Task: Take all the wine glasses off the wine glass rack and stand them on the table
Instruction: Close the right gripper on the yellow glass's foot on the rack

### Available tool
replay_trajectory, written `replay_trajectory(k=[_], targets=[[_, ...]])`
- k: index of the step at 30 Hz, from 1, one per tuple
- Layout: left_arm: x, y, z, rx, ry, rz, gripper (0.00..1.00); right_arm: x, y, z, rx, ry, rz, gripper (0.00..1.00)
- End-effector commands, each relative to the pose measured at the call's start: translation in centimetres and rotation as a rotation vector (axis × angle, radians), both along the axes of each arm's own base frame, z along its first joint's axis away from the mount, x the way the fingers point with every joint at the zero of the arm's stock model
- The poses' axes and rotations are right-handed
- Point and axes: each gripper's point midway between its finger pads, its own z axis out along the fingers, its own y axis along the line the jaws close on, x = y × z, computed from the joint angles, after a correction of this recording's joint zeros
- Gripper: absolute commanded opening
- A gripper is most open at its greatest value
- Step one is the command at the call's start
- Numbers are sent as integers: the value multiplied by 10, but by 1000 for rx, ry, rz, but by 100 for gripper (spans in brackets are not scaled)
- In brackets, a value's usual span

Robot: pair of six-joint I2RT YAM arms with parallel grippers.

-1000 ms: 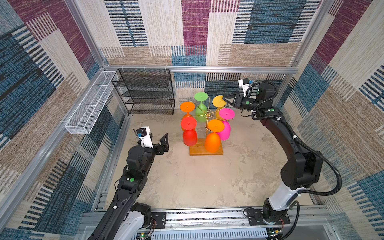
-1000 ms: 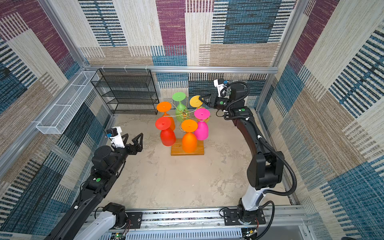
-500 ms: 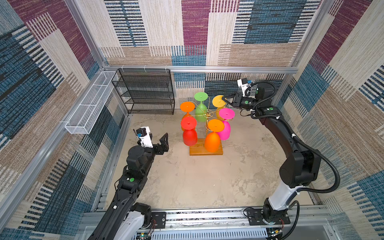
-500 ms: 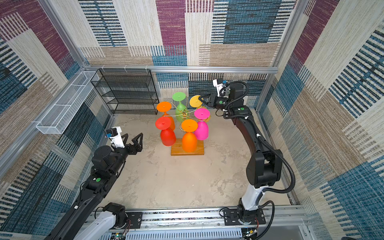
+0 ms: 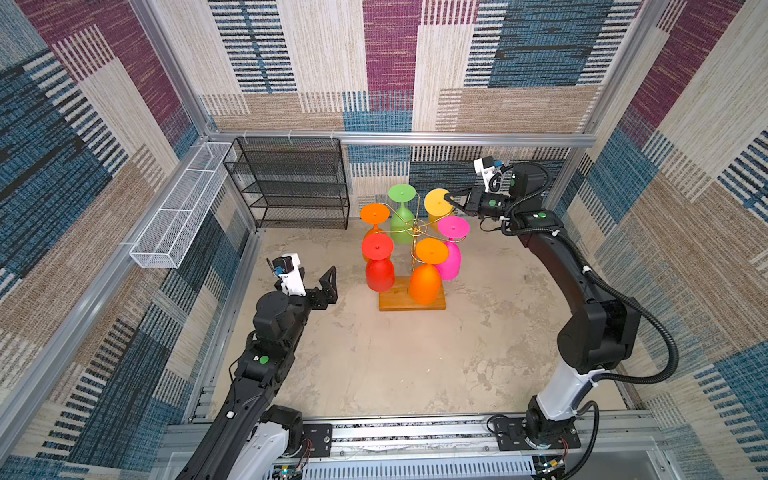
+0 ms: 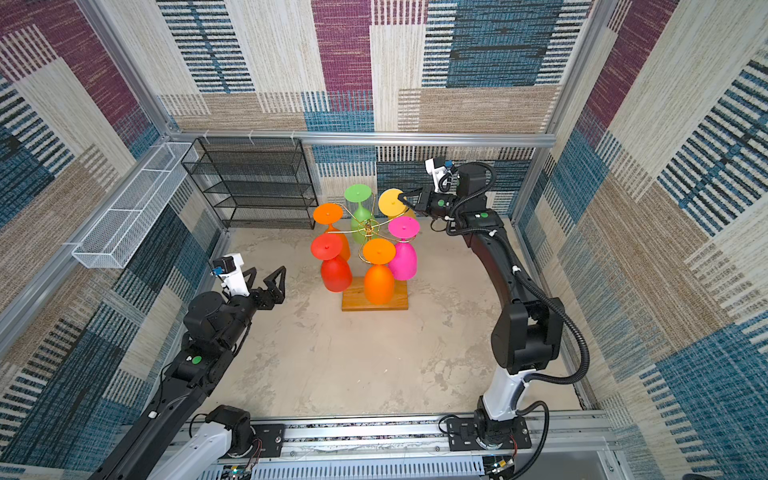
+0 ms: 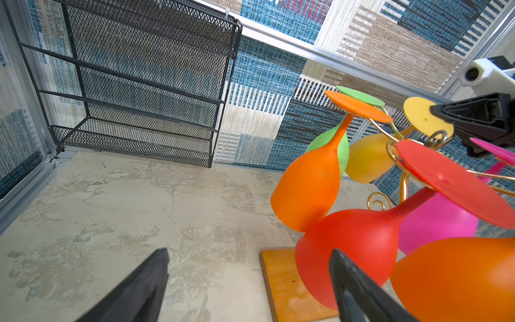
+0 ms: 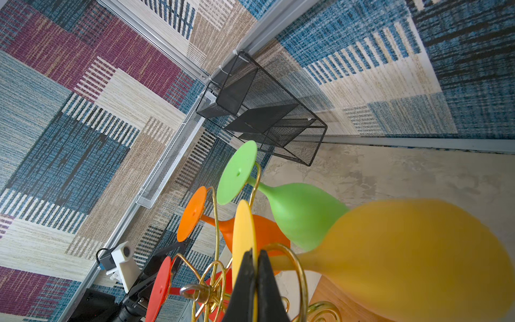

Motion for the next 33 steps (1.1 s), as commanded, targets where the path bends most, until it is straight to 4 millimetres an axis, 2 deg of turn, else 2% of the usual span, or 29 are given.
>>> replay_trajectory(k=[1, 17, 25, 33], targets=[[1, 2, 6, -10, -28, 10, 92, 1, 1, -1, 10, 38, -9, 1], [0, 2, 4, -9, -24, 13, 92, 6, -18, 17, 106, 52, -22, 0], [2, 2, 0, -8, -12, 11, 92, 6, -19, 29, 163, 50, 16, 0], [1, 2, 0, -6, -12, 11, 92, 11, -21, 30, 171, 54, 4, 0]])
